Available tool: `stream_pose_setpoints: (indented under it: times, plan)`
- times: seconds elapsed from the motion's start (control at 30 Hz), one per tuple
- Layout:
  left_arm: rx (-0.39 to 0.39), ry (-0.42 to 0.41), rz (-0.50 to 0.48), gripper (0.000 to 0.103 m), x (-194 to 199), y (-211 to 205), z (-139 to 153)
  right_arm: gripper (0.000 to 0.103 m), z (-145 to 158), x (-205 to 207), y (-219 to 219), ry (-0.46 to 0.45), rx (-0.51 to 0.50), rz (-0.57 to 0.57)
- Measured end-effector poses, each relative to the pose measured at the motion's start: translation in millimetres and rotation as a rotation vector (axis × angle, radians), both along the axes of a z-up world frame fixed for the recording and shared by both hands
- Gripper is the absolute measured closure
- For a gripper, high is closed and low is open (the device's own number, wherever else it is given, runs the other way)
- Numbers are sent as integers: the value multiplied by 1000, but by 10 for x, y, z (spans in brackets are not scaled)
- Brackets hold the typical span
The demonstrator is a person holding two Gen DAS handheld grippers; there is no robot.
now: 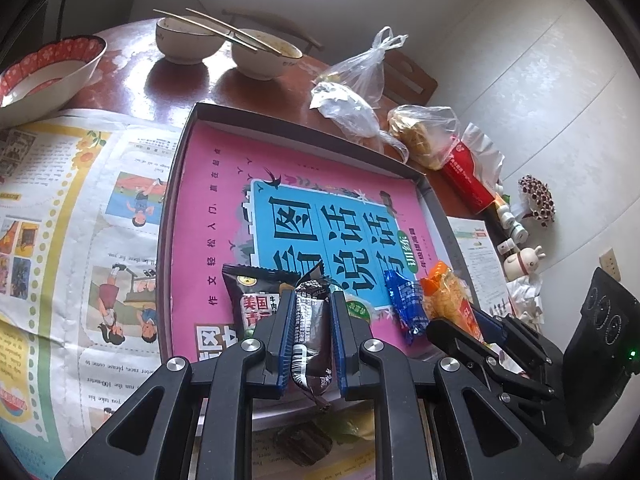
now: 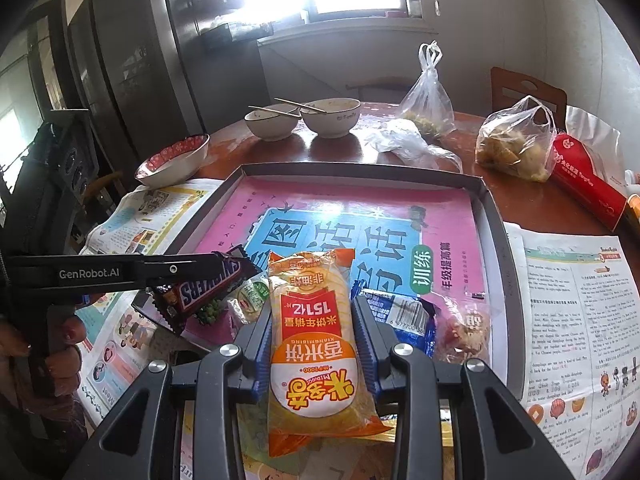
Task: Organize snacks
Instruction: 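Lift both held snacks and carry them over the pink tray, then lower both snacks into the tray beside the pea bag and open both grippers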
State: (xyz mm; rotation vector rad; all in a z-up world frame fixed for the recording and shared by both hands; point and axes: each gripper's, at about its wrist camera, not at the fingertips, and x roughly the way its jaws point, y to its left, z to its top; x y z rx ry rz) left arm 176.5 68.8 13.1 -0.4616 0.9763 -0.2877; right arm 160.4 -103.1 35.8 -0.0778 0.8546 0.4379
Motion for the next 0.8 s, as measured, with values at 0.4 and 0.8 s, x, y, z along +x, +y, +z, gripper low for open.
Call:
stream_pose_setpoints:
  times: [0.4, 0.8]
  plan:
    - [1, 7, -11, 86, 65, -39, -33, 66, -24, 91, 63, 12, -2, 9]
    - [48, -2, -9, 86, 104, -96, -36, 66, -47, 162, 130, 17, -2, 21]
